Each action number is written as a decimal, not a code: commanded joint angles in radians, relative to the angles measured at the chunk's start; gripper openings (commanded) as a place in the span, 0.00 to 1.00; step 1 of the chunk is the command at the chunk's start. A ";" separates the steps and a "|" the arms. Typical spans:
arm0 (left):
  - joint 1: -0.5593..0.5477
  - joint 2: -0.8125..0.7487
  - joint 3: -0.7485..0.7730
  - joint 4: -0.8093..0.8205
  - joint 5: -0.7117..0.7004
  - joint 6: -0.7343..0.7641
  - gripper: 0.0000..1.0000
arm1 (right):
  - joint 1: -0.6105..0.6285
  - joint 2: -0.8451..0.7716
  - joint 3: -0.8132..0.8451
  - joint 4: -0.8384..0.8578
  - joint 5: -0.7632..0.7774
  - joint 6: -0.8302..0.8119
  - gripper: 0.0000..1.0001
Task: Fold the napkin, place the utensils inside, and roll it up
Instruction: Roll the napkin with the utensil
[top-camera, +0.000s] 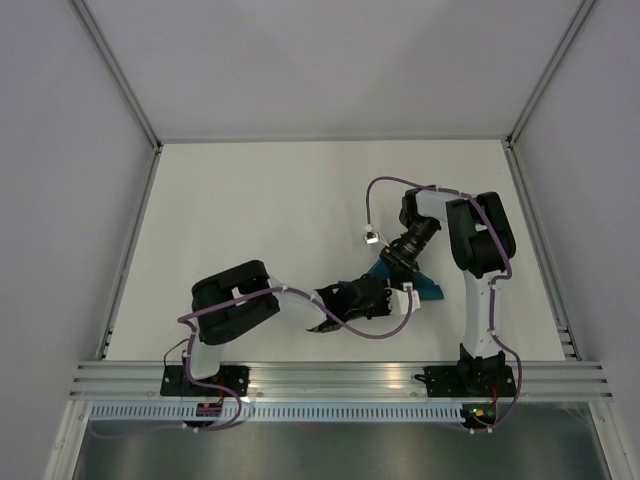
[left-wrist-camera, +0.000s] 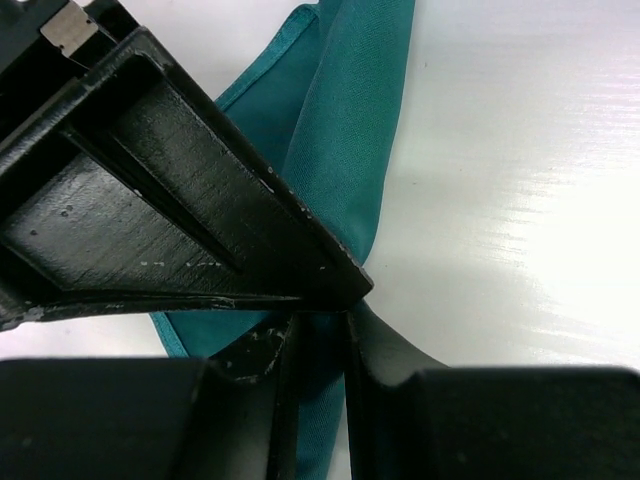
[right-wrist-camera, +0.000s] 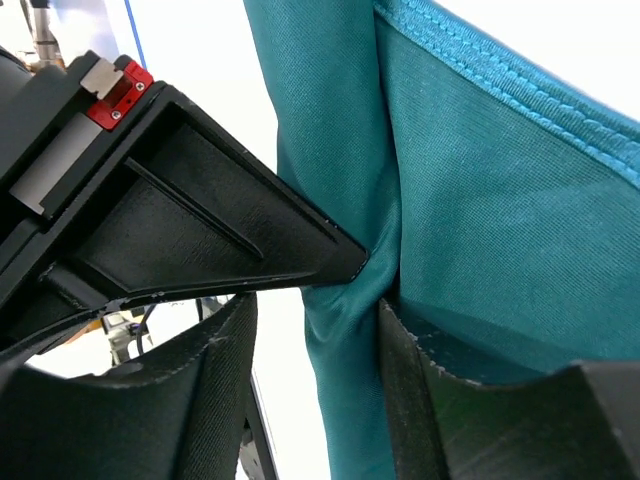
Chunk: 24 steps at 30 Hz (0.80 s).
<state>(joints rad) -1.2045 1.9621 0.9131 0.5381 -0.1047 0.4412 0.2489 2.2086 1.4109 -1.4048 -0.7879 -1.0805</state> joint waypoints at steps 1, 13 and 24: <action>0.023 0.032 -0.002 -0.207 0.152 -0.091 0.07 | -0.011 -0.039 0.042 0.150 0.052 -0.041 0.57; 0.102 0.032 0.038 -0.282 0.295 -0.162 0.05 | -0.094 -0.200 0.085 0.182 0.029 0.079 0.62; 0.246 0.086 0.207 -0.522 0.543 -0.300 0.07 | -0.336 -0.394 0.007 0.131 -0.097 -0.065 0.62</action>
<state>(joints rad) -1.0012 1.9865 1.0973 0.2401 0.3302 0.2356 -0.0292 1.9110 1.4498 -1.2518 -0.8047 -1.0592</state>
